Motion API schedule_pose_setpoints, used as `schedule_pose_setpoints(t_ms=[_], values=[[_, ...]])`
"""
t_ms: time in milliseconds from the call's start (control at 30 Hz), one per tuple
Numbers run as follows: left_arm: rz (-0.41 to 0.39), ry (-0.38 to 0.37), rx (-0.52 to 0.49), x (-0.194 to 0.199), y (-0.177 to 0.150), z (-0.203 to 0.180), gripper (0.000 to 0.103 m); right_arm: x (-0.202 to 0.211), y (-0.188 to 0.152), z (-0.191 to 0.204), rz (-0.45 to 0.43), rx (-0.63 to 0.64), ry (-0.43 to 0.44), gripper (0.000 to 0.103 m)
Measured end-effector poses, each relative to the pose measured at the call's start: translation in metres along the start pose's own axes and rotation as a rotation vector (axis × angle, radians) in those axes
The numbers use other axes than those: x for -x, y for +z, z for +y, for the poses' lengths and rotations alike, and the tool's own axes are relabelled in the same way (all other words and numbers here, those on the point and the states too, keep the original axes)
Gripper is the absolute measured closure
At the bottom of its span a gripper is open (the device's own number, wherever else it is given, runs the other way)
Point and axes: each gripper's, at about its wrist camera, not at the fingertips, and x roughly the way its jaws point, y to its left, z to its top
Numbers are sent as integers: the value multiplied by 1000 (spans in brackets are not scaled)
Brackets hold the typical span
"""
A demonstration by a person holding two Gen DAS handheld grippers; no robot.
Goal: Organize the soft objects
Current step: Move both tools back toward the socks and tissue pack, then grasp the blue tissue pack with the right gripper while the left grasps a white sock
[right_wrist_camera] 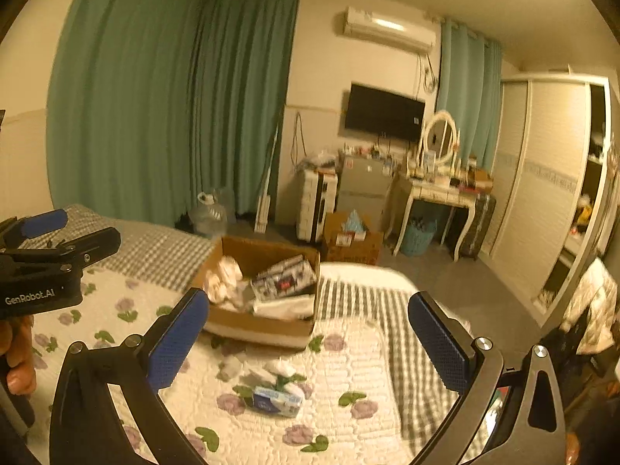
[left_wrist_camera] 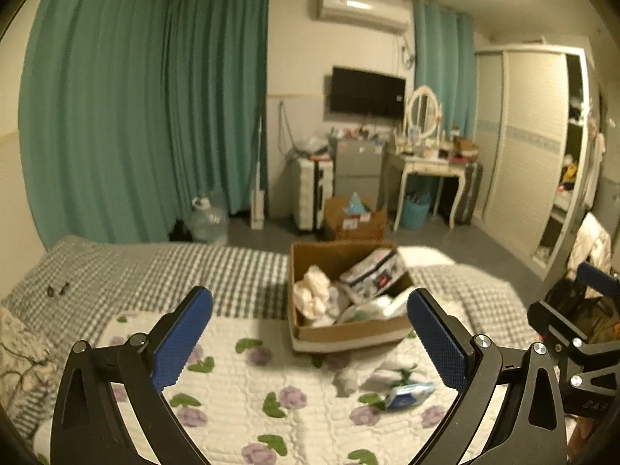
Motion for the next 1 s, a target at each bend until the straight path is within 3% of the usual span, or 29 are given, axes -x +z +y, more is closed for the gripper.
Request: schedule_pose_setpoints(t_ms=[267, 333, 667, 800, 933, 1000], values=[[131, 15, -27, -75, -38, -4, 2, -80, -58, -1, 194, -83, 21, 0], [168, 14, -31, -92, -49, -3, 9, -98, -74, 5, 240, -82, 31, 0], [324, -30, -73, -166, -105, -9, 10, -188, -149, 20, 472, -119, 74, 0], [374, -53, -99, -188, -122, -19, 12, -213, -170, 20, 529, -147, 80, 0], [437, -88, -96, -210, -135, -28, 20, -229, -184, 22, 561, -143, 88, 0], [454, -101, -100, -218, -140, -32, 20, -233, -187, 22, 560, -149, 91, 14]])
